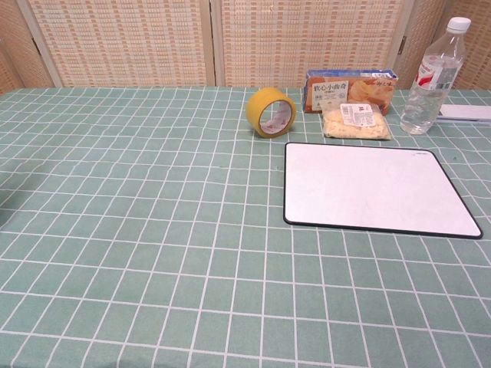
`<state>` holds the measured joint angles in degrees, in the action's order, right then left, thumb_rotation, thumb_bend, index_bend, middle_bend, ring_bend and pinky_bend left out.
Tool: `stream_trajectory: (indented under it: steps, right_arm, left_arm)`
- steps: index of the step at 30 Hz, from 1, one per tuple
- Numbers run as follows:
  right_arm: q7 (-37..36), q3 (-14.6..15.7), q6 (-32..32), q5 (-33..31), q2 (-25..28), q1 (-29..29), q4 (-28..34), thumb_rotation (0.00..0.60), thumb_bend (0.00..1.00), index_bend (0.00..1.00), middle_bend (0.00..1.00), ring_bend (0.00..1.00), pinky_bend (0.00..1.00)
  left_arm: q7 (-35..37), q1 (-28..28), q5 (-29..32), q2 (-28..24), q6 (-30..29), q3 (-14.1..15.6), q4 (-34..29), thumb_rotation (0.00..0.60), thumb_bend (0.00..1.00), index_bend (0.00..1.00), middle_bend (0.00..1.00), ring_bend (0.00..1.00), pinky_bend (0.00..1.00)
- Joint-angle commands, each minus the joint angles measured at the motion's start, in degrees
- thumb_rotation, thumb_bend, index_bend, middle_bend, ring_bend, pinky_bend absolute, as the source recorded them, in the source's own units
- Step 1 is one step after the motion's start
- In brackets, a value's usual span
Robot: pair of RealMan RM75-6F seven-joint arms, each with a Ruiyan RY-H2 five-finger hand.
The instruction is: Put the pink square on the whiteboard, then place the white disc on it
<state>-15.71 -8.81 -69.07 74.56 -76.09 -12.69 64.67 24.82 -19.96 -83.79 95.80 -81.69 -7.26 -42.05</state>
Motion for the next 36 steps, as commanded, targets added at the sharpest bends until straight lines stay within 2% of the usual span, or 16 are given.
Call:
stream_trajectory:
  steps: [1, 9, 13, 17, 20, 26, 36]
  right_arm:
    - [1.35, 0.22, 0.02, 0.33, 0.42, -0.13, 1.1, 0.446, 0.0, 0.0, 0.0, 0.0, 0.0]
    - [6.11, 1.82, 1.16, 1.64, 0.58, -0.73, 2.93, 0.447, 0.0, 0.02, 0.0, 0.0, 0.0]
    - [13.6, 3.11, 3.99, 0.85, 0.57, -1.7, 4.48, 0.448, 0.0, 0.14, 0.0, 0.0, 0.0]
    - [17.17, 2.83, 6.17, -0.81, -0.47, -2.87, 4.32, 0.447, 0.0, 0.29, 0.0, 0.0, 0.0]
    - [19.6, 2.69, 7.67, -1.74, -1.42, -3.86, 3.24, 0.447, 0.01, 0.33, 0.0, 0.0, 0.0]
    - [24.75, 2.54, 9.88, -3.29, -2.91, -5.64, 2.71, 0.447, 0.07, 0.35, 0.0, 0.0, 0.0]
    - [28.79, 2.44, 13.45, -6.67, -5.2, -7.22, -0.1, 0.446, 0.1, 0.36, 0.0, 0.0, 0.0]
  left_arm:
    - [-0.08, -0.02, 0.02, 0.05, -0.17, -0.12, -0.17, 0.6, 0.39, 0.07, 0.05, 0.0, 0.0]
    - [-0.13, 0.25, -0.54, 0.1, -1.46, 0.07, -0.1, 0.6, 0.39, 0.07, 0.05, 0.0, 0.0]
    - [0.42, 0.25, -0.48, -0.02, -1.14, 0.12, -0.09, 0.6, 0.39, 0.07, 0.05, 0.0, 0.0]
    - [1.12, 0.29, -0.9, -0.21, -1.4, 0.39, -0.81, 0.6, 0.39, 0.07, 0.05, 0.0, 0.0]
    - [1.22, 0.38, -1.24, -0.47, -2.23, 0.4, -1.66, 0.6, 0.39, 0.07, 0.05, 0.0, 0.0]
    - [1.01, 0.53, -1.17, -1.09, -2.71, 0.16, -2.84, 0.6, 0.39, 0.07, 0.05, 0.0, 0.0]
    - [1.23, 0.58, -1.05, -1.36, -2.49, 0.1, -3.11, 0.6, 0.39, 0.07, 0.05, 0.0, 0.0]
